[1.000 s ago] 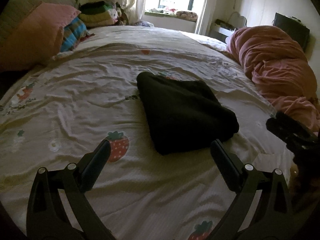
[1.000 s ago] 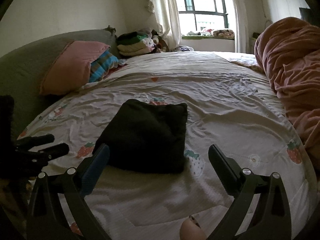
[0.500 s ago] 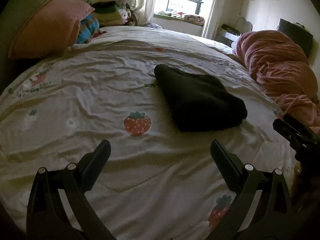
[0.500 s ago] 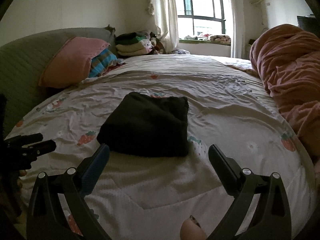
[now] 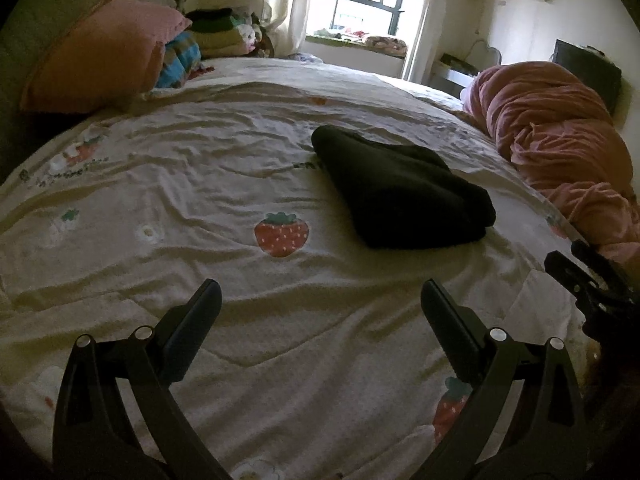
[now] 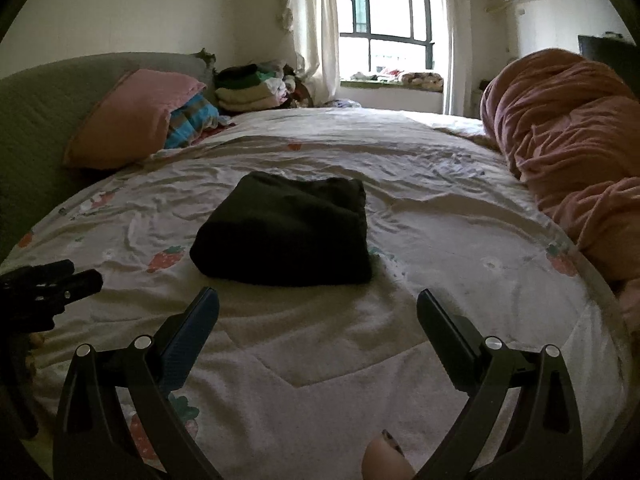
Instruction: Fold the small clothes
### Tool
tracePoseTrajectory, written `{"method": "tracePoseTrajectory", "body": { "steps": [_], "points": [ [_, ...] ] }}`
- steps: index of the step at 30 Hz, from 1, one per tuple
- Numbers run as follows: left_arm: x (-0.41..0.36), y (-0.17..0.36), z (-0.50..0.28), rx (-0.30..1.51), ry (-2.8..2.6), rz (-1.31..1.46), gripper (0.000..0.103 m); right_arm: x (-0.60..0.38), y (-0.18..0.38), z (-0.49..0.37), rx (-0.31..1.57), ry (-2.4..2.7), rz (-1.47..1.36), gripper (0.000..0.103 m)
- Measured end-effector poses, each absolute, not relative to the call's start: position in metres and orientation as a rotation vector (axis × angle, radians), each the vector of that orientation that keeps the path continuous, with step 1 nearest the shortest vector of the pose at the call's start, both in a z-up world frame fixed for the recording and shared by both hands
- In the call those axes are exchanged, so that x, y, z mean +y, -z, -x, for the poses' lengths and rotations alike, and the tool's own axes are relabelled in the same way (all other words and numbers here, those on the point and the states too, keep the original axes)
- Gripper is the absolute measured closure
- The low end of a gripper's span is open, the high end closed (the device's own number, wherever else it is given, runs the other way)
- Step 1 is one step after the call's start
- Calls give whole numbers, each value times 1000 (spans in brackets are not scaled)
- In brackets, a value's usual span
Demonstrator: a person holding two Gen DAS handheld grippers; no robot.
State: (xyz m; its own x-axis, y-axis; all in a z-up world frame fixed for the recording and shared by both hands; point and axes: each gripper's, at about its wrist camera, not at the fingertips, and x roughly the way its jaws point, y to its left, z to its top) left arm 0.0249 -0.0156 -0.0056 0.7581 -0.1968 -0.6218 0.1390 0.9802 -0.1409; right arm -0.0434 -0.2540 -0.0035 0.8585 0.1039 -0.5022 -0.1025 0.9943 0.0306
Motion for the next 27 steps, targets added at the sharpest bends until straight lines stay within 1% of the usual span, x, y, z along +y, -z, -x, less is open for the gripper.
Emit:
{"method": "tracePoseTrajectory", "body": {
  "steps": [6,13,27],
  "points": [
    [-20,8,-23,672,213,74,10,-248,12,50,513,-88,16,5],
    [-20,18,-26,704,221,83,10,-243,30,46,600,-78,6,5],
    [-20,22,-26,723,201,68,10,-242,37,44,640,-77,2,5]
  ]
}}
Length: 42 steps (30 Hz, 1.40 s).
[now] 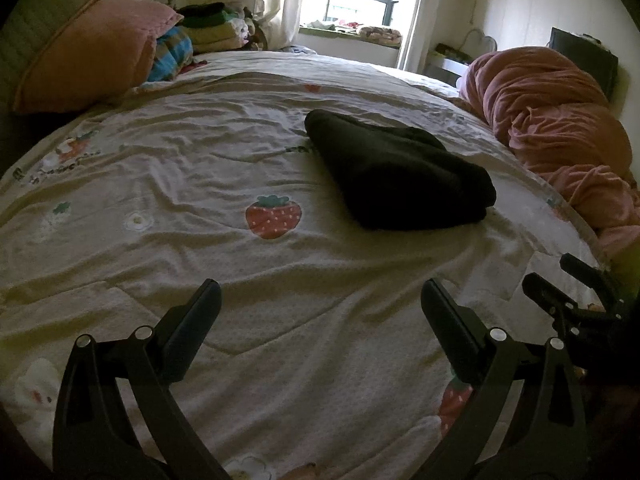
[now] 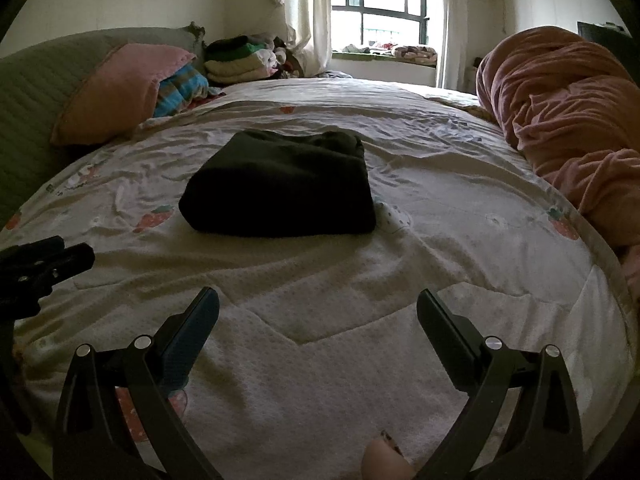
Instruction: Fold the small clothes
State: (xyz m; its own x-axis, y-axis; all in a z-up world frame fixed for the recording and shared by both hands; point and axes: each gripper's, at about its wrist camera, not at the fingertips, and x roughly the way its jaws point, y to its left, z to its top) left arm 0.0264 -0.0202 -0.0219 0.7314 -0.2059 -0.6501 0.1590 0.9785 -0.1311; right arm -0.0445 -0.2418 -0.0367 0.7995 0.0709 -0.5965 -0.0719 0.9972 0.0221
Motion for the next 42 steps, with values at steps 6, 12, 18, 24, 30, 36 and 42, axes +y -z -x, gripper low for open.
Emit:
{"method": "tracePoseTrajectory", "body": {
  "steps": [6,12,18,24,30,36,42],
  "points": [
    [-20,22,-27,724,199,68,10,-242,36,44,634,-77,1,5],
    [-20,21,-27,723,200,68,10,-241,36,44,632,-73,4,5],
    [-17,23,-26,730,189,68,10,-240,35,44,632,-74,4,5],
    [-17,23,-27,737,174,61,10,-240,34,44,633,-79,7,5],
    [-17,24,-27,740,169,61,10,-240,34,44,634,-79,8,5],
    [-16,24,-27,740,164,61,10,-240,34,44,638,-83,6,5],
    [-16,24,-27,740,164,60,10,-240,35,45,636,-82,8,5]
  ]
}}
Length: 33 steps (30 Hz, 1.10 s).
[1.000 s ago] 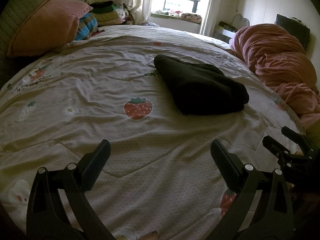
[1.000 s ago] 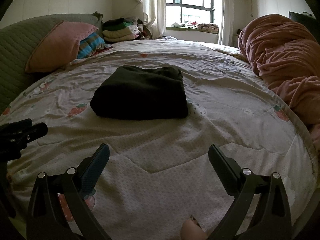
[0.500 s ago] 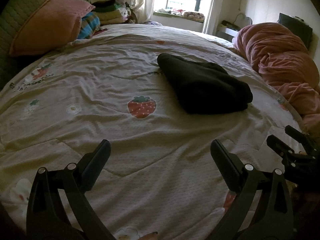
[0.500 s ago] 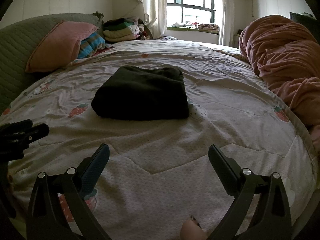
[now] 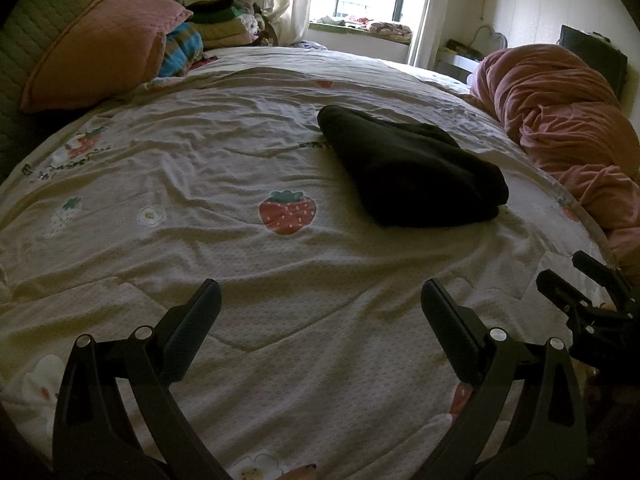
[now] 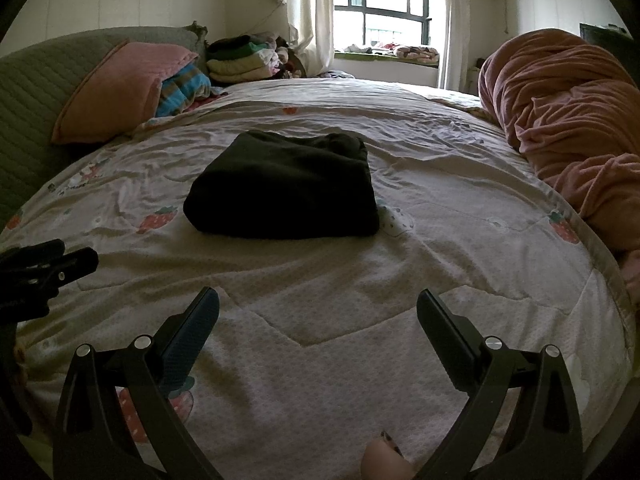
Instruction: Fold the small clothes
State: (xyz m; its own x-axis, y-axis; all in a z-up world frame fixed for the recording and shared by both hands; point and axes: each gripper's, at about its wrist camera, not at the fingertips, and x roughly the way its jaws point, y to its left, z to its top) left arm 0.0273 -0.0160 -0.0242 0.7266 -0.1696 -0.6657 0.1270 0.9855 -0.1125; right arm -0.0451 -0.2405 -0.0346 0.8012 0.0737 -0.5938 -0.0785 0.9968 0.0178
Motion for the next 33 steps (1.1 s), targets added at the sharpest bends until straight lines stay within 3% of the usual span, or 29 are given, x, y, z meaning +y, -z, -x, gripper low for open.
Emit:
{"method": "tracePoseTrajectory", "body": {
  "steps": [24,29,33],
  "points": [
    [-12,28,-29,769,163,67,10,-242,35,46,645,-51,-2,5],
    [13,29,-37,800,83,130,9,-293,27,52,627,174,-109,5],
    [90,23,-65,839,-52,216,10,-381,20,72,605,495,-192,5]
  ]
}}
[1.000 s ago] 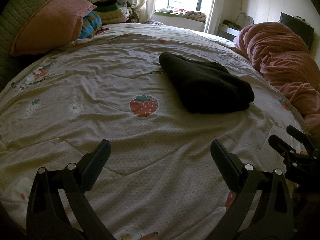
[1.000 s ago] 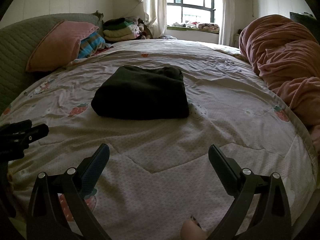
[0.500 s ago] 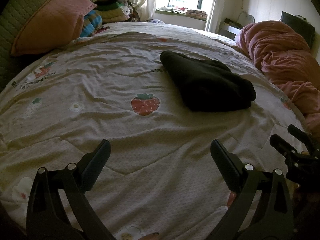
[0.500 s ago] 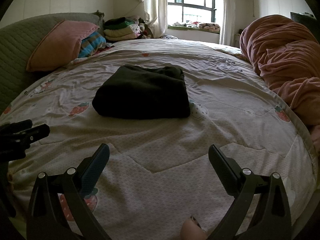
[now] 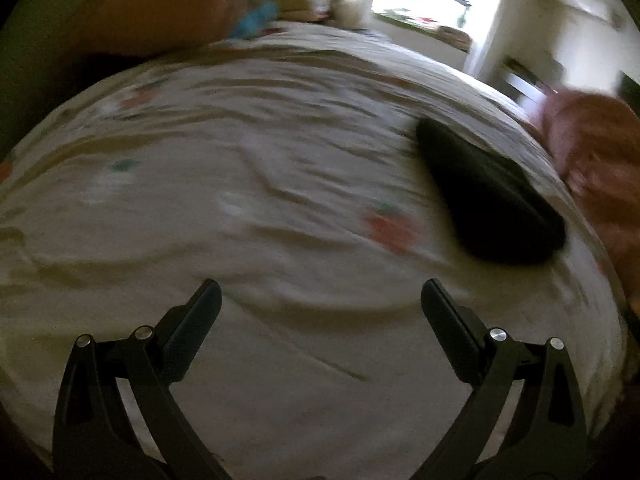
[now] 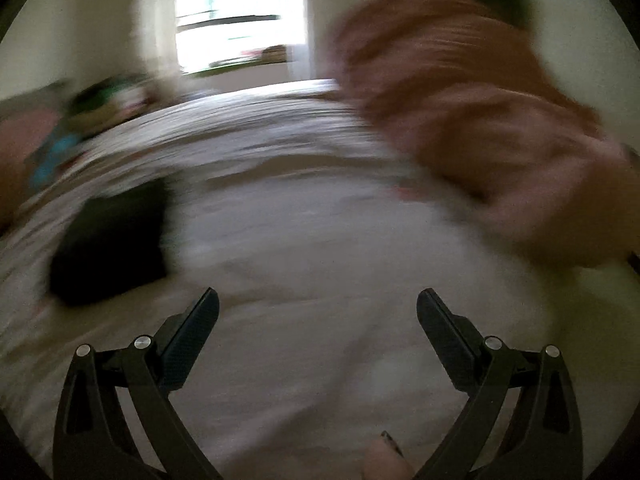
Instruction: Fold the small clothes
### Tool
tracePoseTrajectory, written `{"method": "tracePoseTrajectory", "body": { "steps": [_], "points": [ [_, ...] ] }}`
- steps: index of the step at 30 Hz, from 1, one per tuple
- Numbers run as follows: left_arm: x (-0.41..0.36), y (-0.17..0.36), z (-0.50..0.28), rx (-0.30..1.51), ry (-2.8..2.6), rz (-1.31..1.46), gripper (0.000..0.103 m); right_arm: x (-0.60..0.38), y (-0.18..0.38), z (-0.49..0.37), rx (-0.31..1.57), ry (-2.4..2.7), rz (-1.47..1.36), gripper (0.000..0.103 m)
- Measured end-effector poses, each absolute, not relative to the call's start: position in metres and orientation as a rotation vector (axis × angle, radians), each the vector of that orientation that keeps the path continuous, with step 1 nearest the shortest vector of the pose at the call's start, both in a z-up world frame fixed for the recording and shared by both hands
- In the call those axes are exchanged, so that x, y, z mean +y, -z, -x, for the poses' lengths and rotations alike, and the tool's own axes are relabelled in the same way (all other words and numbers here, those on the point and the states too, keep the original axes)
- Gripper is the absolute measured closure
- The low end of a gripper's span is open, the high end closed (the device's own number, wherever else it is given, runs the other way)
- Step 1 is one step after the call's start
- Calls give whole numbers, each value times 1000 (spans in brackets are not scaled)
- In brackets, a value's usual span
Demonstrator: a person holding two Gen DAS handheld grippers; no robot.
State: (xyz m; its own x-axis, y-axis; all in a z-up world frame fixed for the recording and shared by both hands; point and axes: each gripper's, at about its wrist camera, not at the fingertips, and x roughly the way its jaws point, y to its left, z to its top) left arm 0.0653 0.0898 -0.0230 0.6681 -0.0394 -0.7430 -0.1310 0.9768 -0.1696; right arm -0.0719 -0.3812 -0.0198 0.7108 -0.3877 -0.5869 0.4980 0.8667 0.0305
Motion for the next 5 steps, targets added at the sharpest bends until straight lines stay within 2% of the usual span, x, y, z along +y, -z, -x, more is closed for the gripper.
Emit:
{"method": "tracePoseTrajectory", "body": {
  "steps": [5],
  "points": [
    [229,14,-93,844,-398,168,10,-548,38,145,707,1044,-415,5]
  ]
}}
